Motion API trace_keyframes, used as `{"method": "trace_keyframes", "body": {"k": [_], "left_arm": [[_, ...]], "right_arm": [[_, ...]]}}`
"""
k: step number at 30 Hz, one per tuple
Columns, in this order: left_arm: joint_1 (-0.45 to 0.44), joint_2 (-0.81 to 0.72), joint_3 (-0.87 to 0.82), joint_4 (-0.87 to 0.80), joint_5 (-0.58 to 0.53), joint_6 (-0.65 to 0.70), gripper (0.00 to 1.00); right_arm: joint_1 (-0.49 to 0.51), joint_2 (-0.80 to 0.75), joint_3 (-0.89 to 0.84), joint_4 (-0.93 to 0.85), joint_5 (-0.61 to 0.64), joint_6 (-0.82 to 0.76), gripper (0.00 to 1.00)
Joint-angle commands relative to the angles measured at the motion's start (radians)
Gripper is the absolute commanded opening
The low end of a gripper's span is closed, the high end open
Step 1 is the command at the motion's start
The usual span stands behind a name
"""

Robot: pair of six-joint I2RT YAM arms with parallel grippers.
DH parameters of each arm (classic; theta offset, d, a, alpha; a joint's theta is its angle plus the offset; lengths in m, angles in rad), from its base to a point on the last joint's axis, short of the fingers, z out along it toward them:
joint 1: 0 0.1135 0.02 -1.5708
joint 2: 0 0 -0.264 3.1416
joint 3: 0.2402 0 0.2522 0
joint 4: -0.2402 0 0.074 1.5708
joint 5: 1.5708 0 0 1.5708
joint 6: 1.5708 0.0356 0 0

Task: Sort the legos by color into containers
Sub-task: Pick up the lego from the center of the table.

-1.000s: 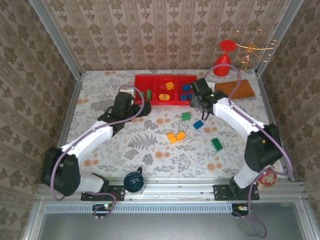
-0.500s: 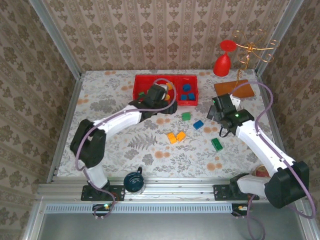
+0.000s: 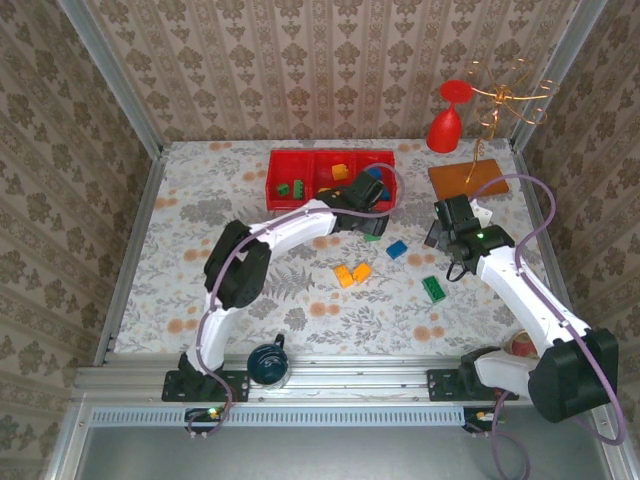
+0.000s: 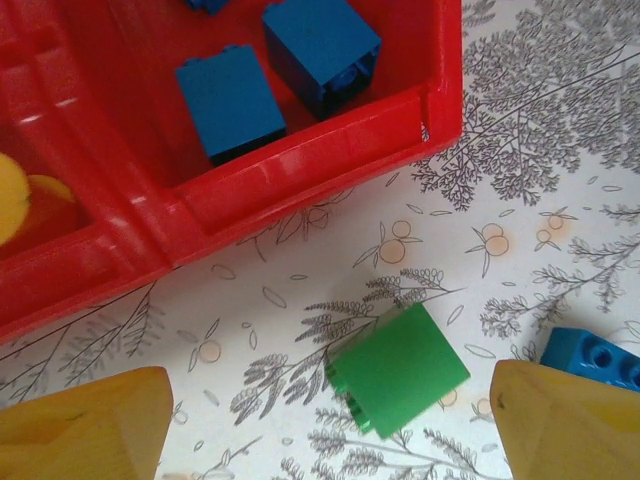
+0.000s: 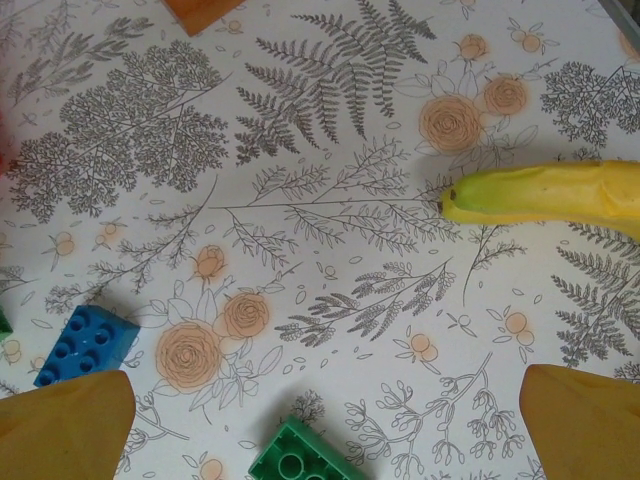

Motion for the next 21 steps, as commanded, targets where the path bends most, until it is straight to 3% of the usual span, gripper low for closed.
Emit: {"method": "trace_keyframes", "body": {"k": [1, 9, 21], "left_arm": [[-0.012, 0.057, 0.089, -0.096, -0.039, 0.031, 0.82], [-0.02, 0.168, 0.217, -0.158, -0.052, 0.029, 0.81], [-0.021, 0.234, 0.264, -0.192, -0.029, 0.027, 0.79]], "right_arm": [[-0.008, -0.015, -0.017, 0.005, 0.007, 0.028, 1.0], [-0.016, -0.017, -0.031, 0.026, 0.0, 0.024, 1.0], [-0.028, -0.004, -0.035, 0.058, -0.028, 0.02, 1.0]]}}
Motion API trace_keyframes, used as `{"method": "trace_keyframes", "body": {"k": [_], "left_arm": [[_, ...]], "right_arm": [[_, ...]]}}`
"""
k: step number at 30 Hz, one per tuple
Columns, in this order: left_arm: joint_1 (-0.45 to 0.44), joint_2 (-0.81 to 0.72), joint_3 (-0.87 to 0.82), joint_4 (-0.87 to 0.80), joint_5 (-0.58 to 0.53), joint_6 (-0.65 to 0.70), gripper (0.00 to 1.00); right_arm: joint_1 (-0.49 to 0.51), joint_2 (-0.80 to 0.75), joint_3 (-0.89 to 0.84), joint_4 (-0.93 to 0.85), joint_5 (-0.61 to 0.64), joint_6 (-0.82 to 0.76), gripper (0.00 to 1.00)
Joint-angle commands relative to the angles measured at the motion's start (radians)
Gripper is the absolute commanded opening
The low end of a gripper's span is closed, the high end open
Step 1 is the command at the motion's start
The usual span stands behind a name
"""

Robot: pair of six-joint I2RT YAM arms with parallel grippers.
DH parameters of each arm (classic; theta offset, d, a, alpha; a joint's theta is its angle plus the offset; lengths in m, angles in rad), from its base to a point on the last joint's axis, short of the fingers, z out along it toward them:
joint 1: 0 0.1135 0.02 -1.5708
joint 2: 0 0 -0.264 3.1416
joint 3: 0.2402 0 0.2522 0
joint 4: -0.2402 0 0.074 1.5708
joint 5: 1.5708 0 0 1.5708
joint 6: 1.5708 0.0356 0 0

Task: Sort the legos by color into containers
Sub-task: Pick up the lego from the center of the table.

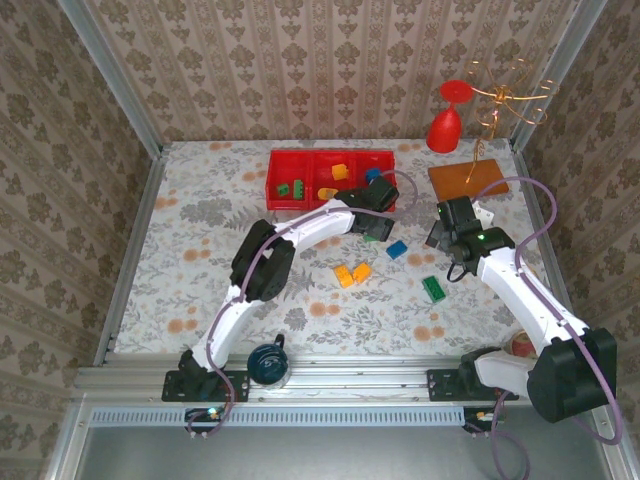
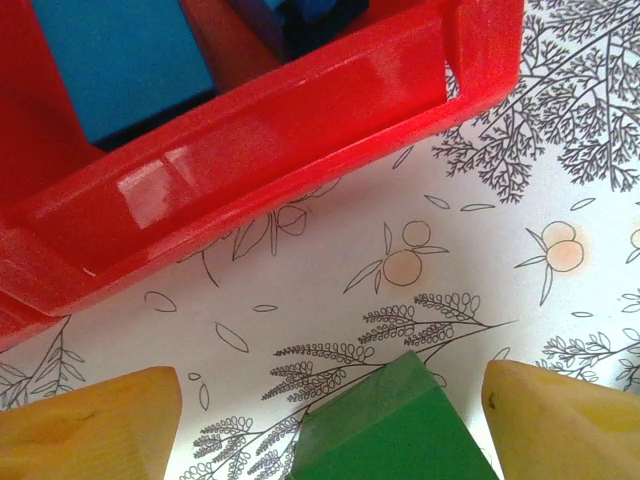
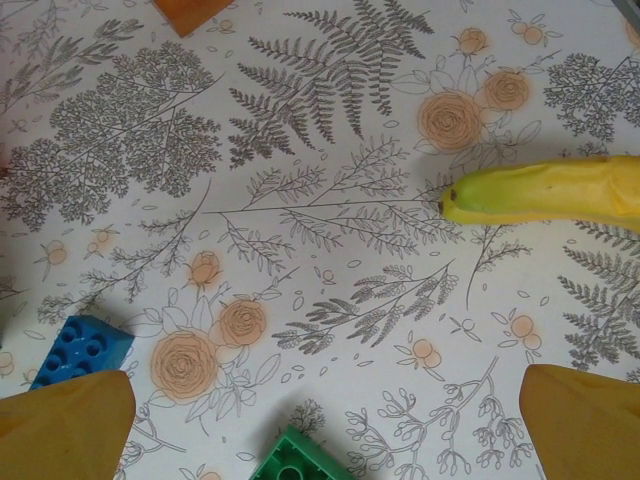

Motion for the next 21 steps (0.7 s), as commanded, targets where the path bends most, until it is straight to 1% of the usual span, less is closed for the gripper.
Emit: {"method": "trace_keyframes", "body": {"k": [1, 3, 7, 17, 21], "left_arm": [[-0.005, 0.025, 0.025, -0.042, 0.003, 0.016, 0.78], [-0.005, 0.025, 0.019, -0.043, 0.005, 0.016, 0.75], [-0.003, 0.016, -0.005, -0.043, 0.003, 0.012, 0.67], [0.011, -0.031, -0.093, -0.03, 0.005, -0.006, 0.7], [0.019, -0.028, -0.104, -0.016, 0.014, -0.009, 0.68]], "right_arm": [[-0.006, -0.002, -0.01, 0.016, -0.012, 0.02, 1.0], [-0.007, -0.001, -0.01, 0.018, -0.013, 0.022, 1.0], [-0.006, 0.001, -0.016, 0.026, -0.02, 0.026, 1.0], [-0.006, 0.012, -0.021, 0.05, -0.041, 0.034, 1.0], [-0.006, 0.019, -0.022, 0.057, -0.05, 0.037, 1.0]]}}
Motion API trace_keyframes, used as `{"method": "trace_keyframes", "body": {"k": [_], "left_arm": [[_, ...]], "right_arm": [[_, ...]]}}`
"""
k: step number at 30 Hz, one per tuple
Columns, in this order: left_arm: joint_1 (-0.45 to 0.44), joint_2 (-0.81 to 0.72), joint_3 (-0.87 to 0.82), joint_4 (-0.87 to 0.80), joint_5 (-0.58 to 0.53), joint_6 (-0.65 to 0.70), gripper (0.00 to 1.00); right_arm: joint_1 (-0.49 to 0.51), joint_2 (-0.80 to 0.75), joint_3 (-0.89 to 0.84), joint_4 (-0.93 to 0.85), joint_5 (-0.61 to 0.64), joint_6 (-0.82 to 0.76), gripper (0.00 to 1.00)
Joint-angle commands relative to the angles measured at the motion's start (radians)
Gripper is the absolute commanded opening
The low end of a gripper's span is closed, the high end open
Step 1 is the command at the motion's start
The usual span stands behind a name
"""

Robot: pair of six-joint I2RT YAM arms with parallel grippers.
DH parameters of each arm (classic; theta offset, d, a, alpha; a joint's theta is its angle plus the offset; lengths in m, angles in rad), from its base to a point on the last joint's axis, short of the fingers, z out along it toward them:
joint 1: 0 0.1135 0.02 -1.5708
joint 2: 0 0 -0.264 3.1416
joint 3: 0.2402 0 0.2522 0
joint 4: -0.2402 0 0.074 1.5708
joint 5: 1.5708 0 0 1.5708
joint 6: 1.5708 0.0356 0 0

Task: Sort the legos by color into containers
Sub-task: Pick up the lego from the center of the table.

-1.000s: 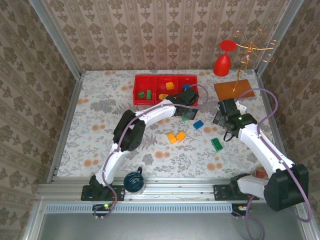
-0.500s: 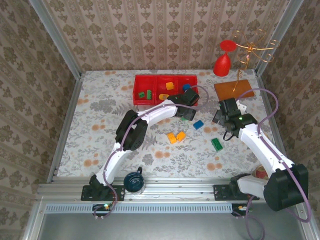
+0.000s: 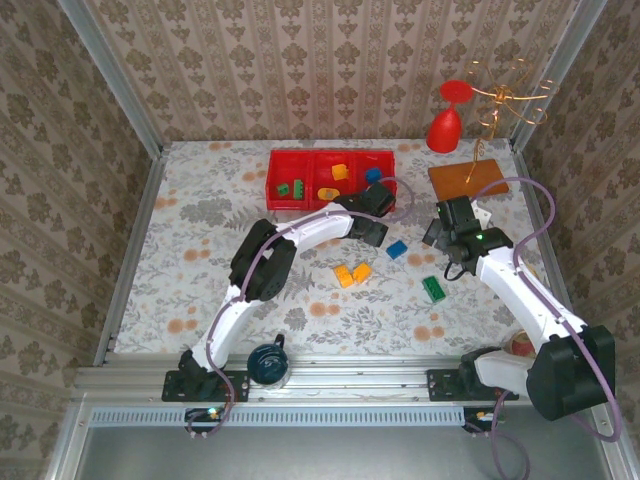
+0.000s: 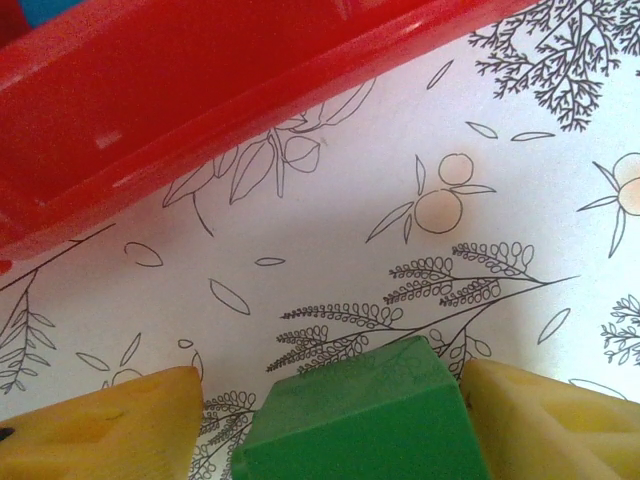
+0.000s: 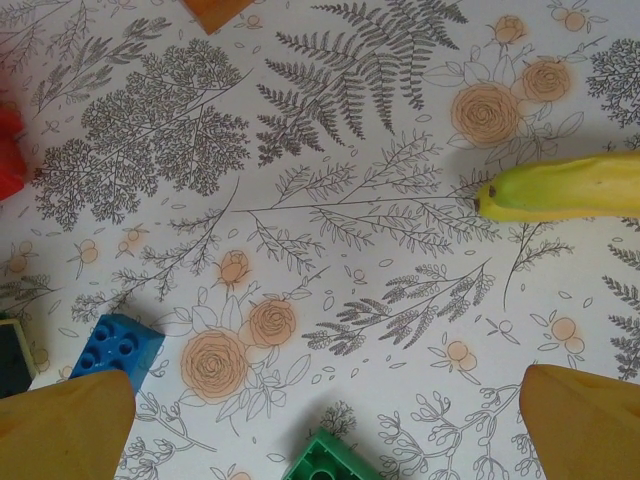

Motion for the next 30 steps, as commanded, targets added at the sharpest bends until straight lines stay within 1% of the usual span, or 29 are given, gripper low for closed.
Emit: {"method": "trace_keyframes", "body": {"k": [1, 10, 14, 21, 30], "left_arm": [[0.017, -0.017, -0.026, -0.036, 0.012, -0.009, 0.66], [0.021, -0.029, -0.05, -0.018, 0.024, -0.01, 0.49], [0.022, -0.063, -0.087, 0.006, 0.018, -0.006, 0.44], [0.027, -0.209, -0.219, 0.106, 0.002, 0.005, 0.43], [0.064, -0.465, -0.466, 0.229, -0.071, 0.001, 0.43]], "right_arm": [[-0.006, 0.009, -0.011, 0.014, -0.012, 0.02, 1.0], [-0.006, 0.005, -0.015, 0.021, -0.027, 0.022, 1.0], [-0.002, 0.003, -0.022, 0.037, -0.051, 0.012, 1.0], [0.034, 0.003, -0.036, 0.057, -0.055, 0.009, 1.0], [0.133, 0.029, -0.028, 0.068, -0.043, 0.031, 1.0]]}}
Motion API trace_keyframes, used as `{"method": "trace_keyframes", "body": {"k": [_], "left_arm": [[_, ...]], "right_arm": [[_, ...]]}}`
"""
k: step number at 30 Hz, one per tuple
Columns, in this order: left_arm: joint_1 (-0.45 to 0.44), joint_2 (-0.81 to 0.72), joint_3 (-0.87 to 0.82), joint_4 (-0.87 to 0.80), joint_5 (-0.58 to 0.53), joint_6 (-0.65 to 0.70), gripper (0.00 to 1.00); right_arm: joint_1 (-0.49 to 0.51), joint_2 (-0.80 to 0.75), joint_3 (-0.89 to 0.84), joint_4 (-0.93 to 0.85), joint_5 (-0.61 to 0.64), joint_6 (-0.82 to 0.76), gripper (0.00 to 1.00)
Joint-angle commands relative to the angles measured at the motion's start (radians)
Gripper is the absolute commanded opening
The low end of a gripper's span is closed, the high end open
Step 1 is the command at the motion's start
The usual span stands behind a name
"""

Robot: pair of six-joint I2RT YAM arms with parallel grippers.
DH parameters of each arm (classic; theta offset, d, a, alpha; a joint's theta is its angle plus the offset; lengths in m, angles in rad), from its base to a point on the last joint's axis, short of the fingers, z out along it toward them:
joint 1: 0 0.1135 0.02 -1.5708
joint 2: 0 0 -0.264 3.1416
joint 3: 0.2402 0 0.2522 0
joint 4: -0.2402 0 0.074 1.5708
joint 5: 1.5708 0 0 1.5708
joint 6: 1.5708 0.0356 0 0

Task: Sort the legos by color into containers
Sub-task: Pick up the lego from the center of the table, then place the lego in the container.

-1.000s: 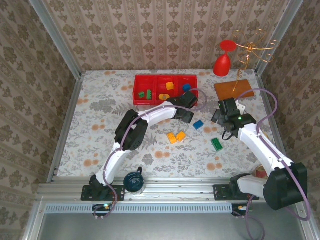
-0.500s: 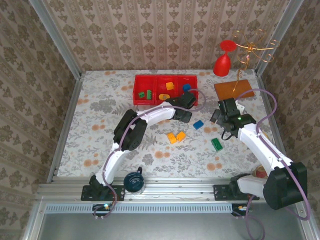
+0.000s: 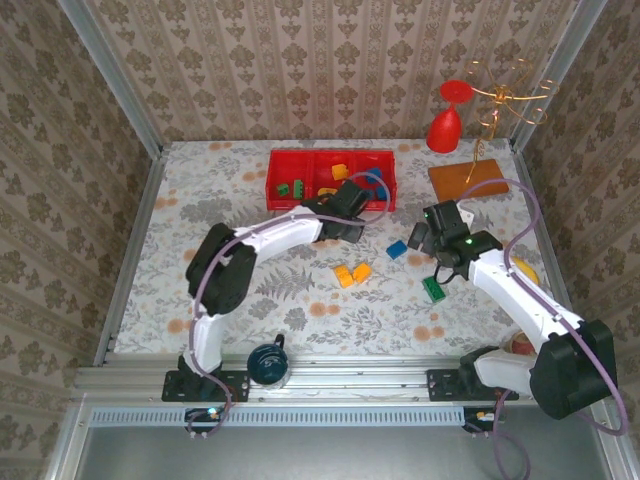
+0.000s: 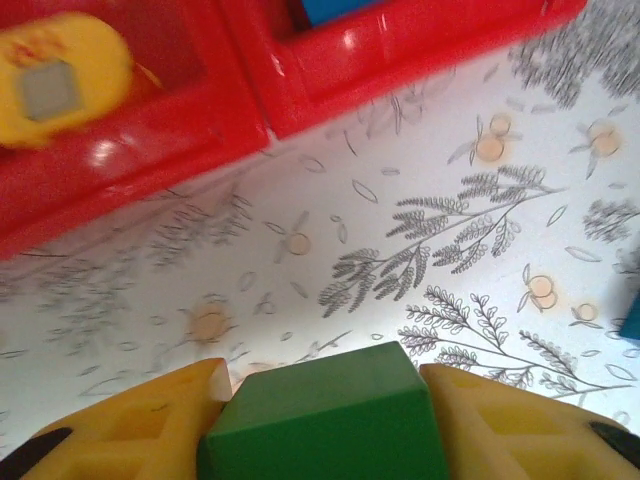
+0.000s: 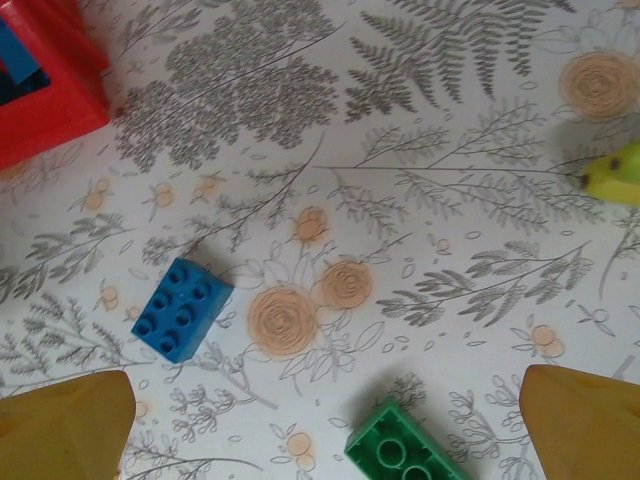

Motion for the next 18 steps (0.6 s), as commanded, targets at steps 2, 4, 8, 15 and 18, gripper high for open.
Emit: {"method": "trace_keyframes", "body": {"k": [2, 4, 8, 15, 18], "left_arm": [[0.04, -0.129, -0.091, 0.073, -0.069, 0.01, 0.43], [0.066, -0.174, -0.125, 0.085, -0.079, 0.011, 0.43], [0.133, -0.226, -0.166, 0.11, -0.08, 0.023, 0.43], [0.247, -0.187, -0.118, 0.129, -0.067, 0.068, 0.44], [0.289, -0.142, -0.071, 0.129, -0.062, 0.082, 0.44]], "right_arm": [[0.05, 0.031, 0.004, 0.007, 0.017, 0.039, 1.0], [0.077, 0.045, 0.011, 0.009, 0.022, 0.048, 1.0], [0.133, 0.073, 0.028, 0.008, 0.036, 0.067, 1.0], [0.206, 0.117, 0.05, 0.001, 0.062, 0.102, 1.0], [0.224, 0.134, 0.061, -0.002, 0.067, 0.11, 1.0]]}}
